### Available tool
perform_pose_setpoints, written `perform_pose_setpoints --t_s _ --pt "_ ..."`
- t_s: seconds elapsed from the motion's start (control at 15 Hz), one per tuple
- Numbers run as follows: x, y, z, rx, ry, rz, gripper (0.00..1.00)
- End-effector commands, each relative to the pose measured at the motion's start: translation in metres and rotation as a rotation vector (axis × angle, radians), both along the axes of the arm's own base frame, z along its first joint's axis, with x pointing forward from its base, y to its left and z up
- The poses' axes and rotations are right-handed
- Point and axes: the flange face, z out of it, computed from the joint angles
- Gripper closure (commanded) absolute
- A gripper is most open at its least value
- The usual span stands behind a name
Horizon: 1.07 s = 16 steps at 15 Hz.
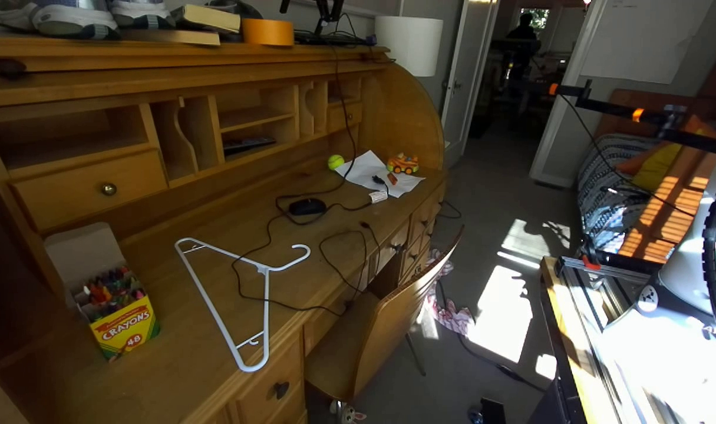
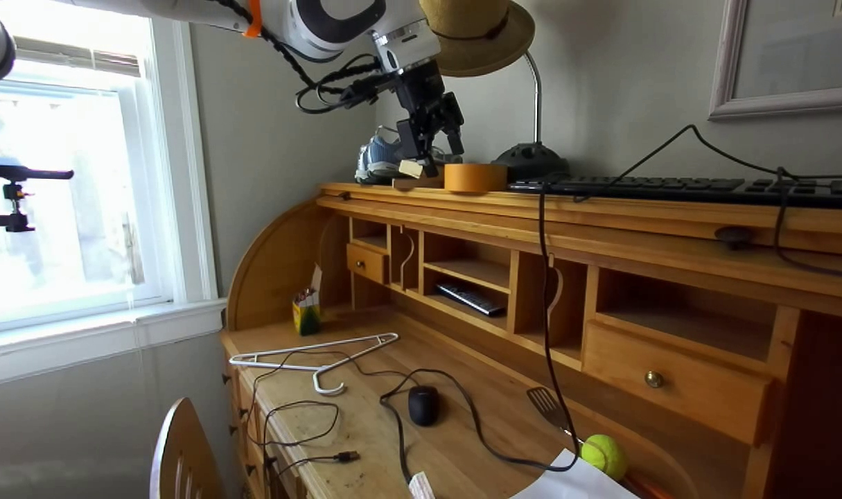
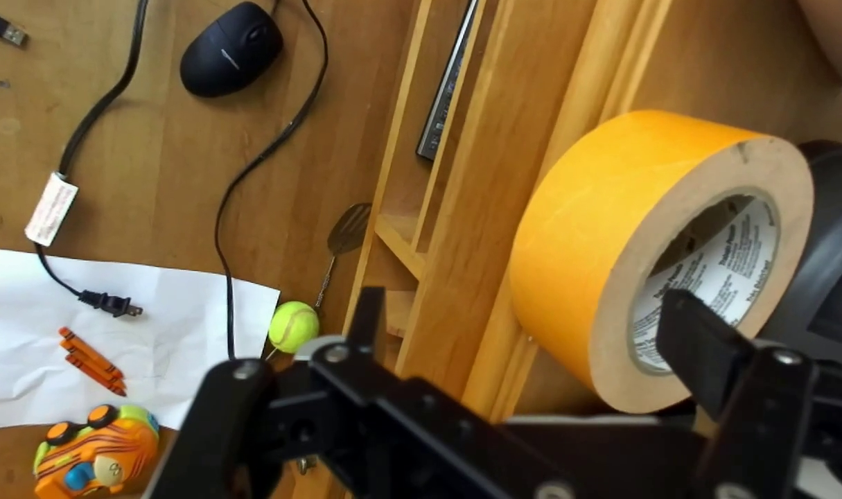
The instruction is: Move the orange tape closer to the coat hanger
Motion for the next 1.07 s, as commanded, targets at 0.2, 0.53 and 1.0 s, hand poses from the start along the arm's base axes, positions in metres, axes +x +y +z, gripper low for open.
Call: perform_pose_setpoints --t_s 0.2,0.53,1.0 --pt "0.016 -0.005 -0.013 0.006 0.027 -0.049 0.00" --pt "0.015 -0.001 -0.020 0.029 0.106 -0.038 0.00" --pt "0.020 0.001 -0.020 0.054 0.098 -0.055 0.00"
